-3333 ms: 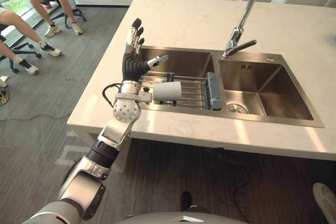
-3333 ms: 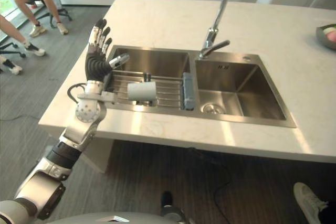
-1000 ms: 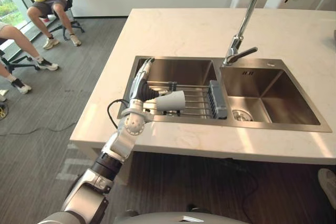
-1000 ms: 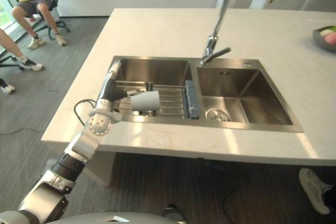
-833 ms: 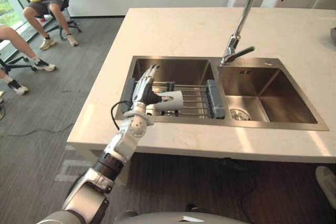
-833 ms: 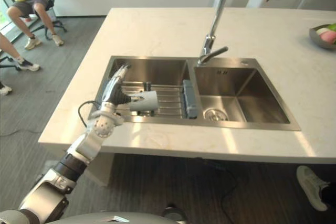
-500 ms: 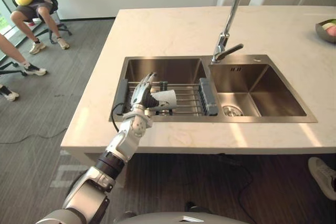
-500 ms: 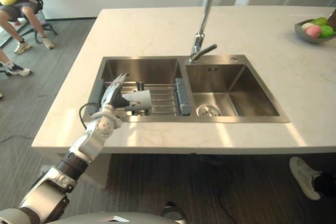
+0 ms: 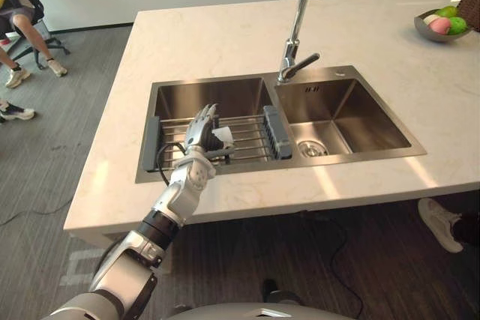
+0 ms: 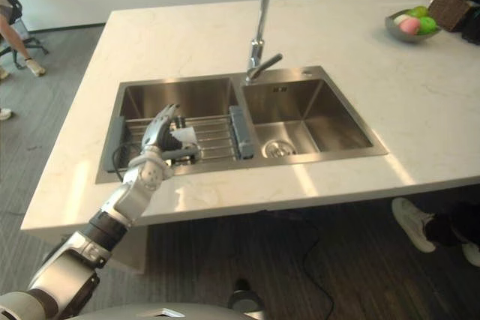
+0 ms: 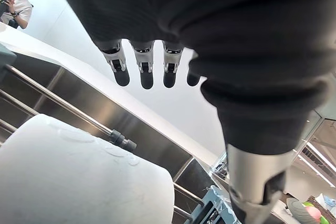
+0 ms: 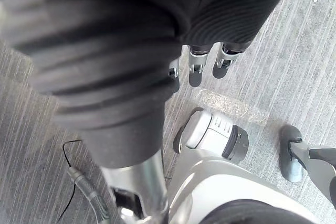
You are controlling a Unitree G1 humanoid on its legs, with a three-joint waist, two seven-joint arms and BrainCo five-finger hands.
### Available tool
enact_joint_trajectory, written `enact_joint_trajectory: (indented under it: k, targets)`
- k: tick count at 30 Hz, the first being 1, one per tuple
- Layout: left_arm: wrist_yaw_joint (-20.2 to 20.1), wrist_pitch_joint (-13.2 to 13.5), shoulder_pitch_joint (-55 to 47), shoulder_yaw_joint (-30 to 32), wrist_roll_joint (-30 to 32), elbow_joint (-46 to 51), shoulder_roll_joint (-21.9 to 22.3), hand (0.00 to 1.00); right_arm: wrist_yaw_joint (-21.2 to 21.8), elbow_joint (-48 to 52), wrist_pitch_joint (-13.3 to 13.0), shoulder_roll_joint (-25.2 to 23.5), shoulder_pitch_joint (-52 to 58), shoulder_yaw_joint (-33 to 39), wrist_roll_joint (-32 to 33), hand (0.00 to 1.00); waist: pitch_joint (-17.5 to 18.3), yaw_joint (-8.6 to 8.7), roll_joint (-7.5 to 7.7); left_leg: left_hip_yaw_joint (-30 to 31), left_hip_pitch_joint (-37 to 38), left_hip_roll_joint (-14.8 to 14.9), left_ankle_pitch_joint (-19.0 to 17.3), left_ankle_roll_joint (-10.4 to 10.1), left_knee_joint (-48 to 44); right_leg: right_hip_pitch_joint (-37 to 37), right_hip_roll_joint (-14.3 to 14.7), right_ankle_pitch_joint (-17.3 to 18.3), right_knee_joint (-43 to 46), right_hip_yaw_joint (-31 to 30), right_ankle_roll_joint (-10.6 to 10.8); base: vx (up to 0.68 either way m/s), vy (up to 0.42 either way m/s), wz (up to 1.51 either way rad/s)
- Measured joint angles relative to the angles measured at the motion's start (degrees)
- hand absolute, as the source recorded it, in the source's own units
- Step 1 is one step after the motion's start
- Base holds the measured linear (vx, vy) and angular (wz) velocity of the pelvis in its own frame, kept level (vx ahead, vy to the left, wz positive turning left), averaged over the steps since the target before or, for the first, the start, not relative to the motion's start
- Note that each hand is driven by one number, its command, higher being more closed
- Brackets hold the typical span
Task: Walk over to the sink, pick up the cup, carry it to the dishwasher, place the cup inside the dishwasher, then close the dishwasher door
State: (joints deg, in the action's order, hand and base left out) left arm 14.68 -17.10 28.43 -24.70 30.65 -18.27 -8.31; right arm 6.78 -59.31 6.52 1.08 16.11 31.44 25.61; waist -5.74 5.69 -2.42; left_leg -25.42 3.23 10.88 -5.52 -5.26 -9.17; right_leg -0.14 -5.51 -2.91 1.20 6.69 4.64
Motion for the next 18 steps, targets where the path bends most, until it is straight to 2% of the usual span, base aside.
enact_joint_trajectory:
  k: [6,12,18]
  targets:
    - [0.1,0.1,-0.2,3.5,0.8,-2.1,-0.3,0.00,-1.3,0.1,1.2,1.7,0.0,-4.5,1.6,0.00,-0.3,-0.12,-0.15,0.6,-0.1,0.2,0.0,0.0,-1.2,1.2,-0.3,0.4,-1.8,1.7,-0.4,-0.01,-0.008,0.03]
    - [0.0,0.5,-1.3,4.4,2.7,-2.9,-0.4,0.00,-2.0,0.1,1.2,2.2,0.0,-6.9,3.9,0.00,-1.6,-0.64,-0.37,1.6,-0.2,0.8,0.2,-0.2,-1.7,2.4,-0.2,0.1,-3.2,3.6,-0.8,-0.02,-0.015,0.05]
    - [-1.4,-0.4,-1.5,4.4,10.8,-5.2,-0.6,0.00,-2.0,0.8,1.2,2.4,0.0,-9.5,4.5,0.00,-2.6,-0.68,0.38,0.9,-1.2,0.8,-0.2,-0.5,-1.5,2.5,-0.2,-2.4,-6.2,5.0,-0.8,-0.01,-0.012,-0.07]
